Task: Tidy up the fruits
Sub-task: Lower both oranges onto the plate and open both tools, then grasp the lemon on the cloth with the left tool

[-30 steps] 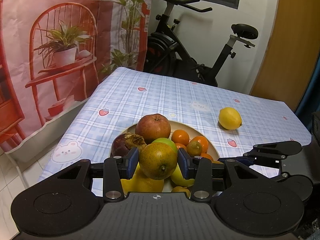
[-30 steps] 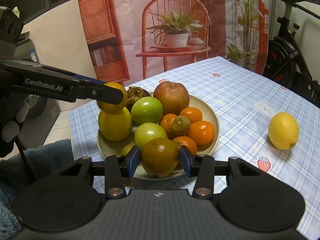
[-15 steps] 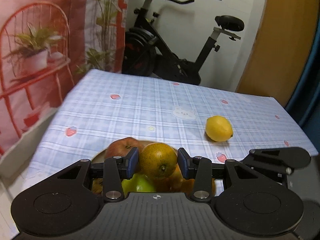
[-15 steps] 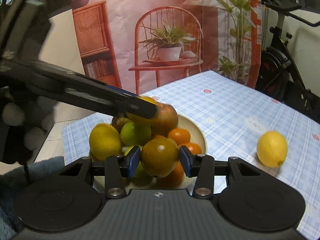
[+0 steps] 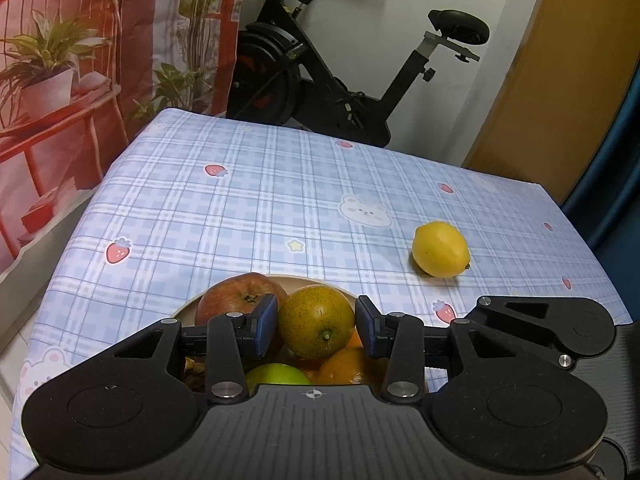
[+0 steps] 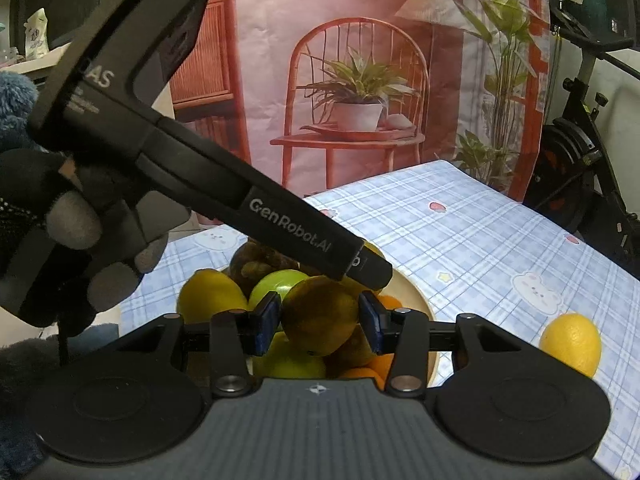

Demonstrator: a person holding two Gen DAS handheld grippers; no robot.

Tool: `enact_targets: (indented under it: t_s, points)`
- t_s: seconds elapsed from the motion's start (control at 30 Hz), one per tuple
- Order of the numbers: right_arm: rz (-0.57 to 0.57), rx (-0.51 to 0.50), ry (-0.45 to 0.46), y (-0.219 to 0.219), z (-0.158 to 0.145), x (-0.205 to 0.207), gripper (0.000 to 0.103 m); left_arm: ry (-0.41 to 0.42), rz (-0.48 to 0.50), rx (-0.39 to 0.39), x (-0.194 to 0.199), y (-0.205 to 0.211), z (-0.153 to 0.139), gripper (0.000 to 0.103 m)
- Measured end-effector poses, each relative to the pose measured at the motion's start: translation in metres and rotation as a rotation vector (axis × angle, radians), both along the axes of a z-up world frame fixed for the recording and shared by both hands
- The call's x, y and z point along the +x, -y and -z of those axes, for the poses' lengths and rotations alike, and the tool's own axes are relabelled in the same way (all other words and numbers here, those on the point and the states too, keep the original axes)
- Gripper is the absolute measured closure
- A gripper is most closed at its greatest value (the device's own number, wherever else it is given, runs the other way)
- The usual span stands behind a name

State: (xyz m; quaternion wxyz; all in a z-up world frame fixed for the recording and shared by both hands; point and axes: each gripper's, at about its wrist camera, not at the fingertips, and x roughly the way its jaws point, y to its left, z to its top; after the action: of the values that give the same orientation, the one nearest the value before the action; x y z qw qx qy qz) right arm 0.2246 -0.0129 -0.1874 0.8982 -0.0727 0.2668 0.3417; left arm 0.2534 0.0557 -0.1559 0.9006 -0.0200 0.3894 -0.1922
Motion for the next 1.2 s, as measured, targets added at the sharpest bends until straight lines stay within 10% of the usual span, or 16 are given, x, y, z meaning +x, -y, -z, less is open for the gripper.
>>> enact_targets:
  t_s: [0.73, 1.2]
  points:
    - [0.008, -0.002, 0.042, 0.003, 0.001, -0.007, 0.047, 0.030, -0.057, -0.020, -0.011, -0.009, -0.015, 0.057]
    - [0.189, 0.076, 0.098, 0.079, -0.004, -0.024, 0.033, 0.091, -0.057, -0.013, -0.007, 0.025, -0.036, 0.050]
